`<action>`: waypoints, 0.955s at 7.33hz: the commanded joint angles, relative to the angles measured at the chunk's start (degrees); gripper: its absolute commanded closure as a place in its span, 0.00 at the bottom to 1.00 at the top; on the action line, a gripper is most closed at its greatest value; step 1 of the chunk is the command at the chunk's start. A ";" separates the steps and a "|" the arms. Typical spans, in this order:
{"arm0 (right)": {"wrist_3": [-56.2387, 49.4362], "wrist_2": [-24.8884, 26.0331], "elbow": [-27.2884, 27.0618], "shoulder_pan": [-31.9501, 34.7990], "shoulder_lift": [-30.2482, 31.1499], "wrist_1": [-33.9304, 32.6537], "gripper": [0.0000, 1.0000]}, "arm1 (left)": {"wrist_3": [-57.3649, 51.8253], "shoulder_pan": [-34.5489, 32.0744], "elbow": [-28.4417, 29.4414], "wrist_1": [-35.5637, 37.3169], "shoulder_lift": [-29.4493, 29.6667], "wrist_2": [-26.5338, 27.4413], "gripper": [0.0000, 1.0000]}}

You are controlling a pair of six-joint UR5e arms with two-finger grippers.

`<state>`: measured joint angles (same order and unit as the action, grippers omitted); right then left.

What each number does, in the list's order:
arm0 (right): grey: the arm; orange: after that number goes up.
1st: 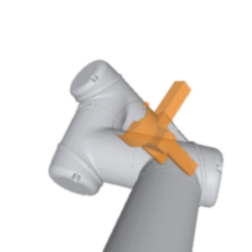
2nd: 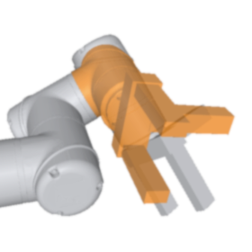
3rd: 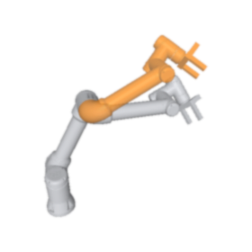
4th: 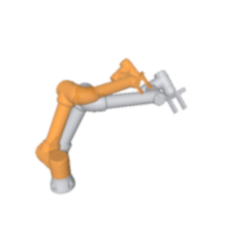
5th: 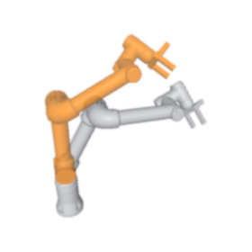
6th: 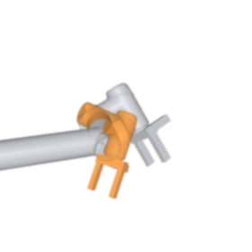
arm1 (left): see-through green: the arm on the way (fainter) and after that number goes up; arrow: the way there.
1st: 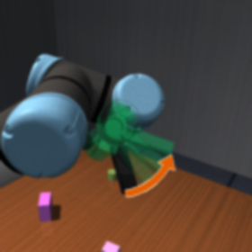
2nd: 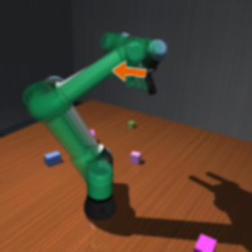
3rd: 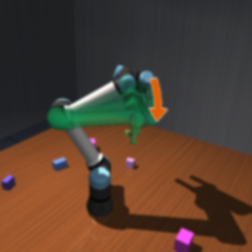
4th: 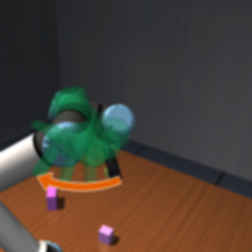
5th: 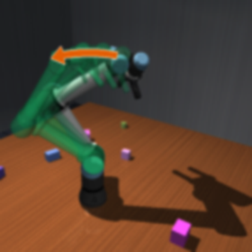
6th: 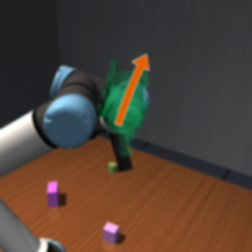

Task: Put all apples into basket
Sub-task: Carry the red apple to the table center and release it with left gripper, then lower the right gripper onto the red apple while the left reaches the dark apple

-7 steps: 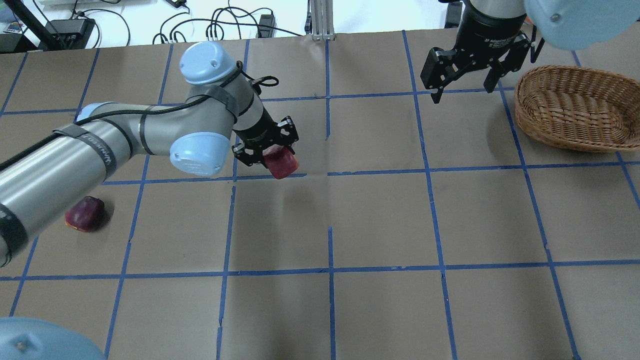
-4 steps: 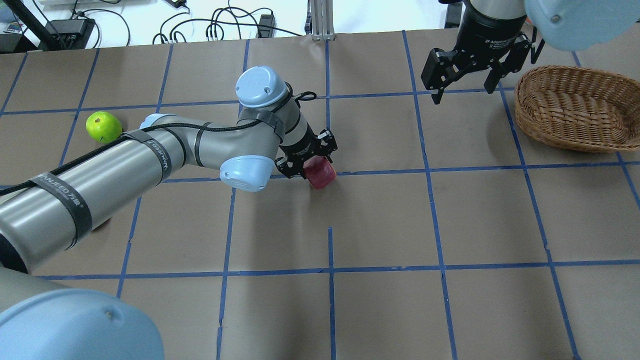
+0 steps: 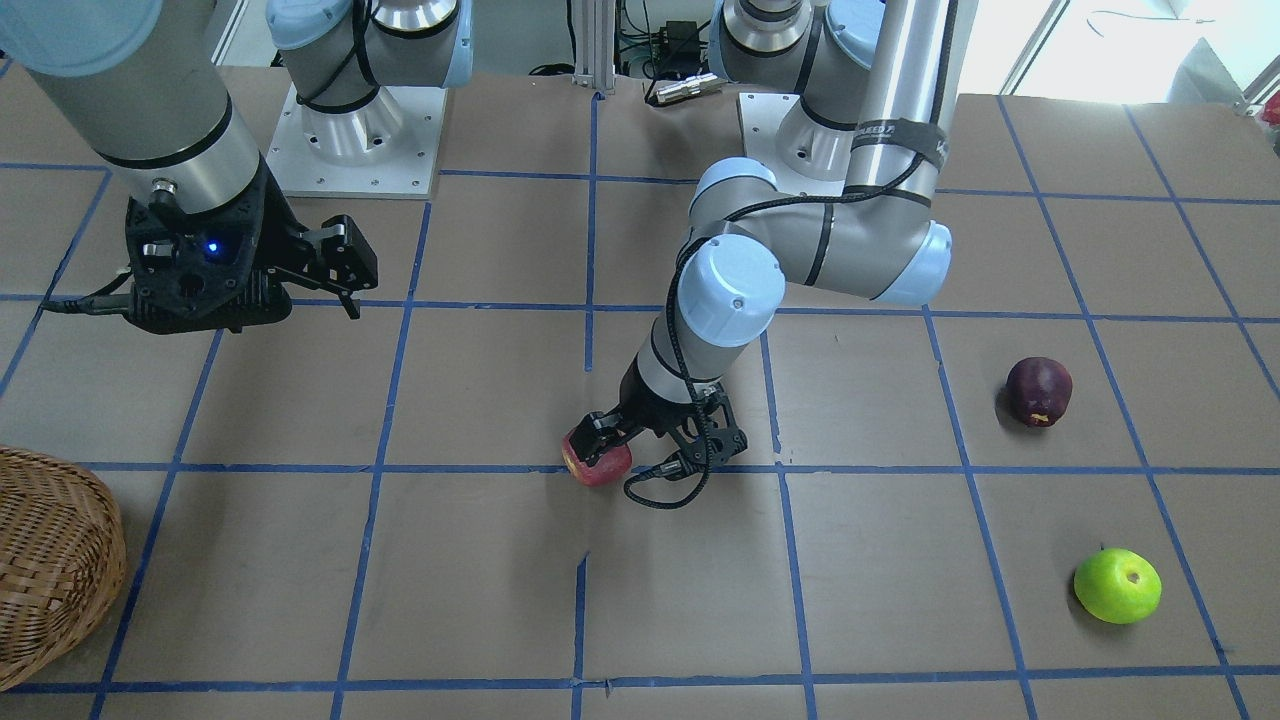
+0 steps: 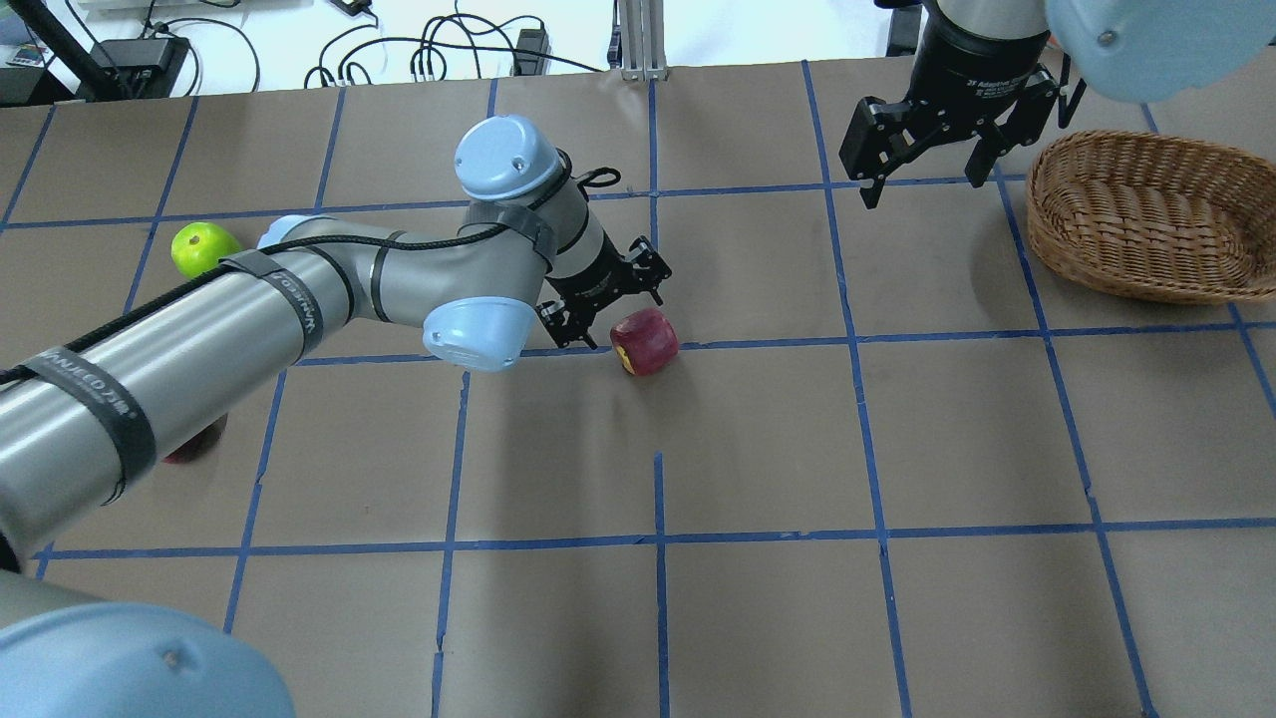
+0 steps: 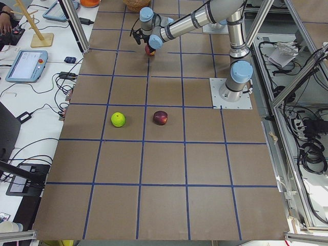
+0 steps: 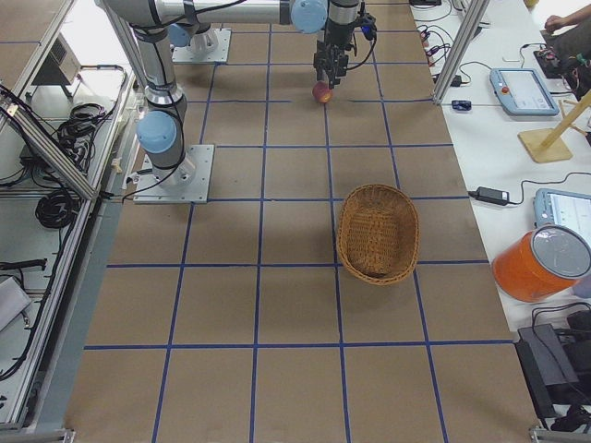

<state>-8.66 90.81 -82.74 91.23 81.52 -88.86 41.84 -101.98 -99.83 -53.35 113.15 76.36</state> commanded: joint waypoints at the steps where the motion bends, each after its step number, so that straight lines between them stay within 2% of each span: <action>1: -0.13 -2.12 -1.19 1.22 -0.31 0.01 0.00 | -12.92 6.07 4.79 -18.10 -6.34 0.97 0.00; 2: 0.22 -7.52 -1.54 3.58 -1.62 -2.17 0.00 | -22.85 8.96 4.91 -22.55 -8.98 7.60 0.00; 3: 0.05 -8.10 -1.63 7.08 -3.98 -4.71 0.00 | -35.04 12.82 4.65 -23.03 -11.35 14.28 0.00; 5: -0.83 -7.32 -1.63 16.65 -11.96 -15.92 0.00 | -54.74 24.49 2.99 -27.32 -14.00 16.18 0.00; 6: -0.57 -7.05 -1.55 18.87 -16.79 -21.82 0.00 | -65.64 31.08 0.97 -27.08 -14.62 18.36 0.00; 7: -0.92 -4.01 -1.63 20.20 -20.05 -23.10 0.00 | -73.14 36.19 -1.31 -26.20 -14.98 20.13 0.00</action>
<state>-9.36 84.36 -84.34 108.83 66.32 -107.90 -20.10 -72.92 -98.58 -79.94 98.90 94.18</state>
